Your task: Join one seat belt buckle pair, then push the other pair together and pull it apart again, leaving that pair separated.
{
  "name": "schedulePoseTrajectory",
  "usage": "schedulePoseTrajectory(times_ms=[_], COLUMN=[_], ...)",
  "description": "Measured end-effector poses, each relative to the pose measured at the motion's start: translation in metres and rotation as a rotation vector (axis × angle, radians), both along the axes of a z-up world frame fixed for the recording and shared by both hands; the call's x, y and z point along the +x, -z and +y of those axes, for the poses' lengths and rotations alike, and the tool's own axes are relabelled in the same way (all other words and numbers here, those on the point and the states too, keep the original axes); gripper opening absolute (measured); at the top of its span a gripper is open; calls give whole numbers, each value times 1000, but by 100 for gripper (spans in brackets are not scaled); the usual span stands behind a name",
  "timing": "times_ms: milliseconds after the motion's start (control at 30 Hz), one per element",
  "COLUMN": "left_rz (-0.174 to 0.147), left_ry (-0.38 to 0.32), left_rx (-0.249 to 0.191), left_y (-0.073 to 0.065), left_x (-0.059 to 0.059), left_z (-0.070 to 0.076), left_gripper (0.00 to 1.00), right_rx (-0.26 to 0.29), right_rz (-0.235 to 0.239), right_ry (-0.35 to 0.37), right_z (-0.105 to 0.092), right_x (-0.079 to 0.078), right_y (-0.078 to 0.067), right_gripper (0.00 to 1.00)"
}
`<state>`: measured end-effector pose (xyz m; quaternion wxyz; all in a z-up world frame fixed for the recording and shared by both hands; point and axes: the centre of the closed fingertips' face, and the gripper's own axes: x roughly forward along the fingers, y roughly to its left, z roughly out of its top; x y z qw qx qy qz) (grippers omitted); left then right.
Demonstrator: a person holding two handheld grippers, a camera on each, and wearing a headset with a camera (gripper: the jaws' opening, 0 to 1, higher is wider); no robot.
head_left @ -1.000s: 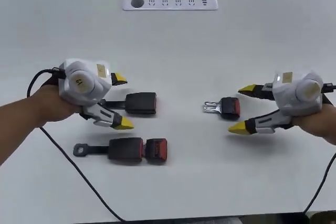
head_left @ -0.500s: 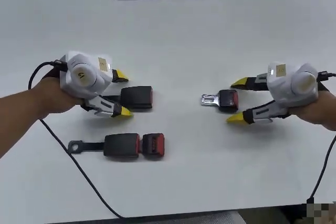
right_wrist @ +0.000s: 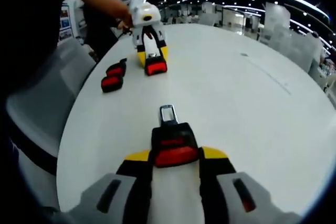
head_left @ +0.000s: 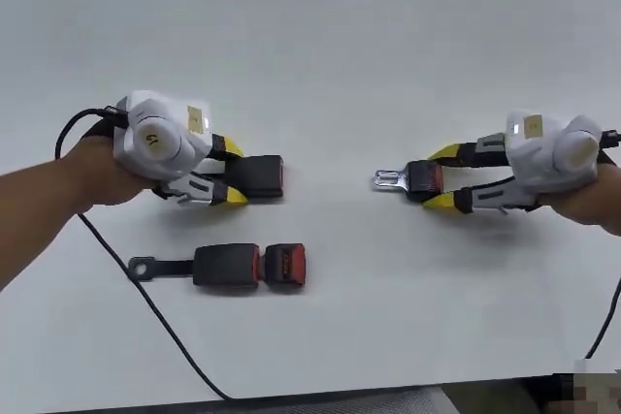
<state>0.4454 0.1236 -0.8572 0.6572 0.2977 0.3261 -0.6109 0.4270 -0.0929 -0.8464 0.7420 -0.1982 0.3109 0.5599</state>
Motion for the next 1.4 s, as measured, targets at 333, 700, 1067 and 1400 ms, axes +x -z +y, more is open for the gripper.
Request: schedulePoseTrajectory(times_ms=[333,700,1067,1400], left_rz=[11,16,19,19], left_ry=[-20,-24,-26,-27], left_rx=[-5,-2,-5,-11], left_y=[0,-4,-6,-7], left_x=[4,5,4,3], left_z=[-2,-2,-2,0], left_gripper=[34,34,34,34], right_rx=[24,50,72,92], right_rz=[-5,-15,-16,-24], right_ry=[10,8,-17,-38], right_z=[2,17,41,63], right_x=[1,3,5,9], right_y=[2,3,4,4], right_gripper=[35,35,35,35])
